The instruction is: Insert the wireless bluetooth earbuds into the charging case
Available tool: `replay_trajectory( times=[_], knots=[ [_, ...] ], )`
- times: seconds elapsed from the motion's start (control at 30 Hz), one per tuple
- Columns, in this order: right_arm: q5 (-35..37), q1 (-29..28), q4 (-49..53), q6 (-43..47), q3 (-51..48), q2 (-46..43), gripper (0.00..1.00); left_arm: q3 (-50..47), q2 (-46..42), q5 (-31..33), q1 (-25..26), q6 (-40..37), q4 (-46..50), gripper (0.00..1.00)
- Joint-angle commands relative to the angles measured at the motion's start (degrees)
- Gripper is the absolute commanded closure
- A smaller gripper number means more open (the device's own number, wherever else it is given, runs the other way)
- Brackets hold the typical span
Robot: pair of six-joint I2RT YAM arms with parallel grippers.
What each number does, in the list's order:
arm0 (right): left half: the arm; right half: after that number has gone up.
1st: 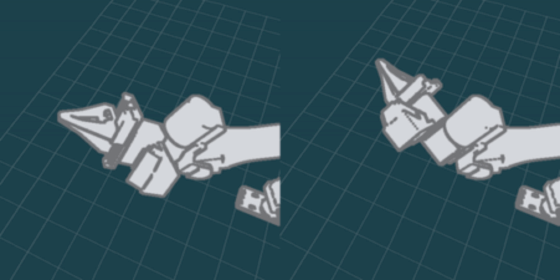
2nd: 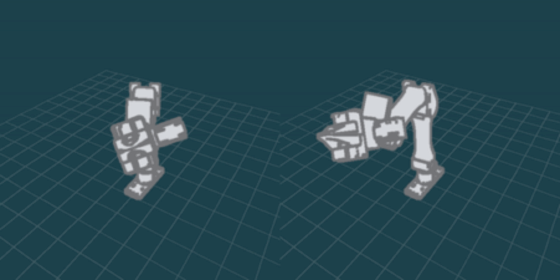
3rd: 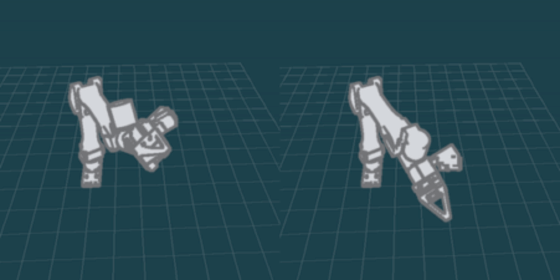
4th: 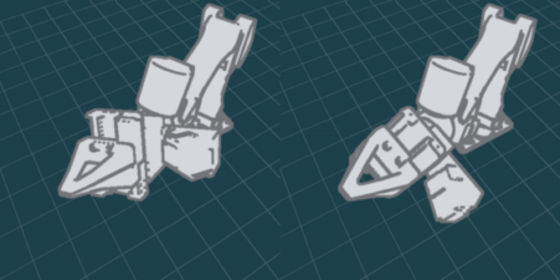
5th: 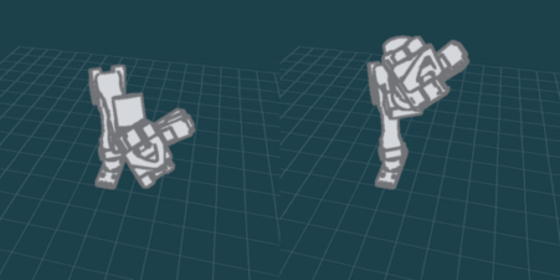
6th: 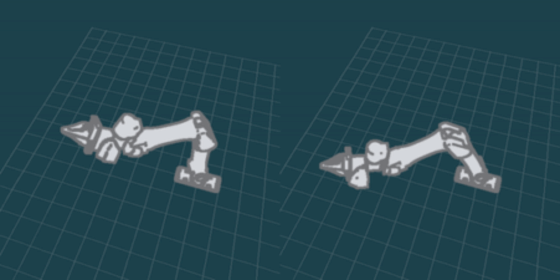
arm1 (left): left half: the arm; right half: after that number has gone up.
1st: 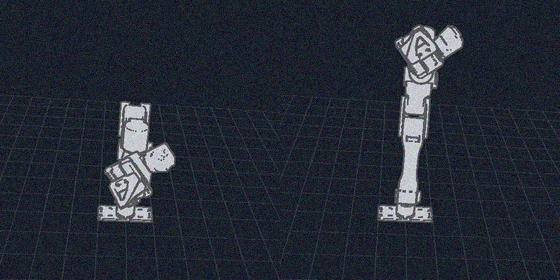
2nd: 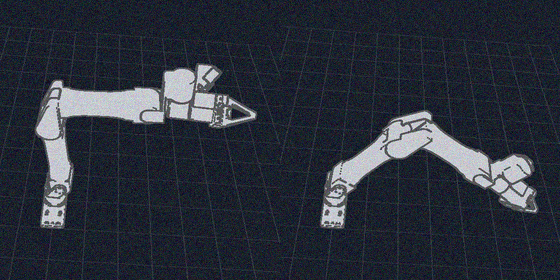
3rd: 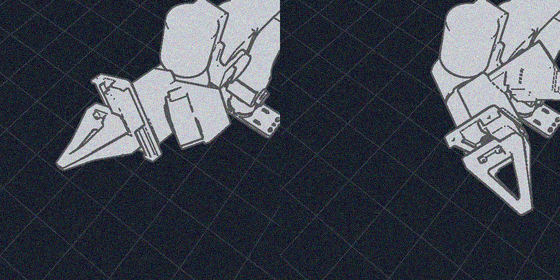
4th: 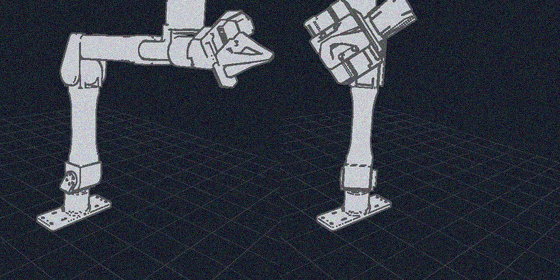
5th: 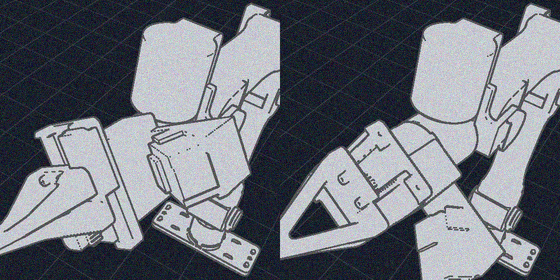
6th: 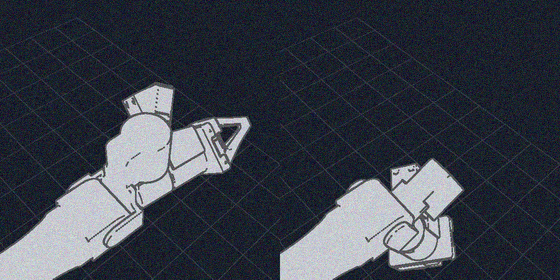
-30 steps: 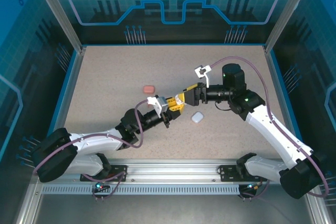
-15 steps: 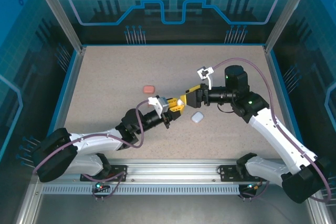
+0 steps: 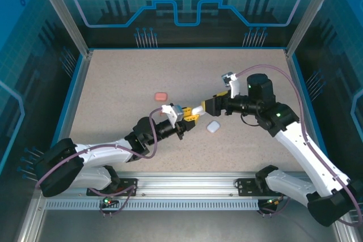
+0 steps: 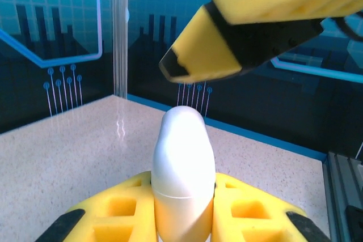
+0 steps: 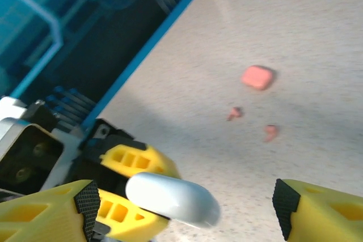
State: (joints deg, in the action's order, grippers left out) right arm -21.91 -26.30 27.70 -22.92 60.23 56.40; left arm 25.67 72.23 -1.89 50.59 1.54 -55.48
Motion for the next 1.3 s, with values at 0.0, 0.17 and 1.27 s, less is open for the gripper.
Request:
replay_trajectory(
  times=[0.0,0.17,1.27],
  knots=[
    [14.3,0.8,5.2,-0.1,-0.2,-4.0,0.13,1.9,-1.8,2.0,-0.2,2.7,7.2,1.0],
    [18.0,4.3,3.4,-3.4,-5.7,-9.2,0.04,5.8,0.3,2.1,-1.5,5.9,19.9,1.0],
    [13.7,14.7,6.5,-0.1,-14.1,-14.1,0.0,31.9,36.0,-11.4,-9.7,28.5,44.3,0.89]
  ],
)
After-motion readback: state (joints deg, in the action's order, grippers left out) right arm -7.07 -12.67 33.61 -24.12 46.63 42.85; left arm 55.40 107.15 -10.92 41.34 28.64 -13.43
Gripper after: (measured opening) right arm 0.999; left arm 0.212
